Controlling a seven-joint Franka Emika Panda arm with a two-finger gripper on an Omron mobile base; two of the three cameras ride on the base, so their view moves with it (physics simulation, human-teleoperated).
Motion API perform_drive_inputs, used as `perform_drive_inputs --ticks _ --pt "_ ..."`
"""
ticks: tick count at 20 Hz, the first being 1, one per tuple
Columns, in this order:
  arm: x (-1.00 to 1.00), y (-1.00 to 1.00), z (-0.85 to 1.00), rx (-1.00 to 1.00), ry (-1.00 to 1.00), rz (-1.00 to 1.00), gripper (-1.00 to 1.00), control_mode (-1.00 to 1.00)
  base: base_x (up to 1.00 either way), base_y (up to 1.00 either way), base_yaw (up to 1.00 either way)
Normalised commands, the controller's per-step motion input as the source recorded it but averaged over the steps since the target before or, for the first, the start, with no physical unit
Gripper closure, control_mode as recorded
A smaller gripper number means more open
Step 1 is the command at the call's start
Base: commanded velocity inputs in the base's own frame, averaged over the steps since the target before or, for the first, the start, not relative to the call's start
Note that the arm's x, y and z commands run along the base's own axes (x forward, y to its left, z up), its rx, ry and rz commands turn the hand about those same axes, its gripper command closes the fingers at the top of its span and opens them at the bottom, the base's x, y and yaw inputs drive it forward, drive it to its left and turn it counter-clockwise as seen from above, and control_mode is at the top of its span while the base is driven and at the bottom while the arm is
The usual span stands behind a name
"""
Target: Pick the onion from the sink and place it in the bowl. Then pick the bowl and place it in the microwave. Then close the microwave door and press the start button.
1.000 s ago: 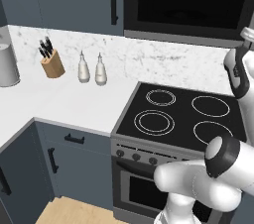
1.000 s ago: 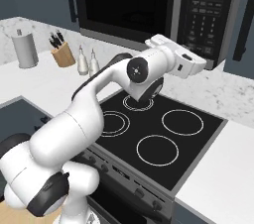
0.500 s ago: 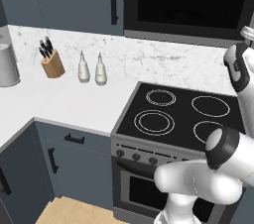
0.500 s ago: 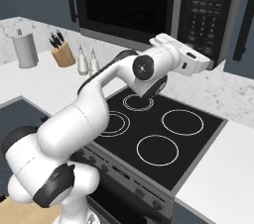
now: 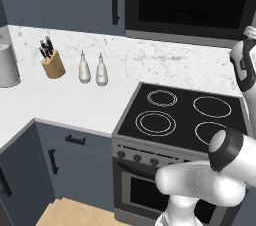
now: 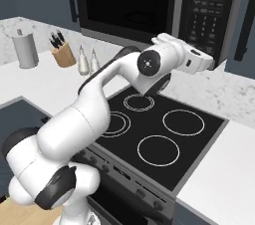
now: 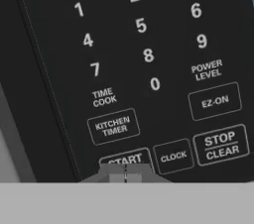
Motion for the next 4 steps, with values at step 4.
perform_drive_inputs --ticks 4 --pt "-0.67 0.0 0.0 0.0 -0.08 0.0 1.0 -1.0 0.0 0.0 0.0"
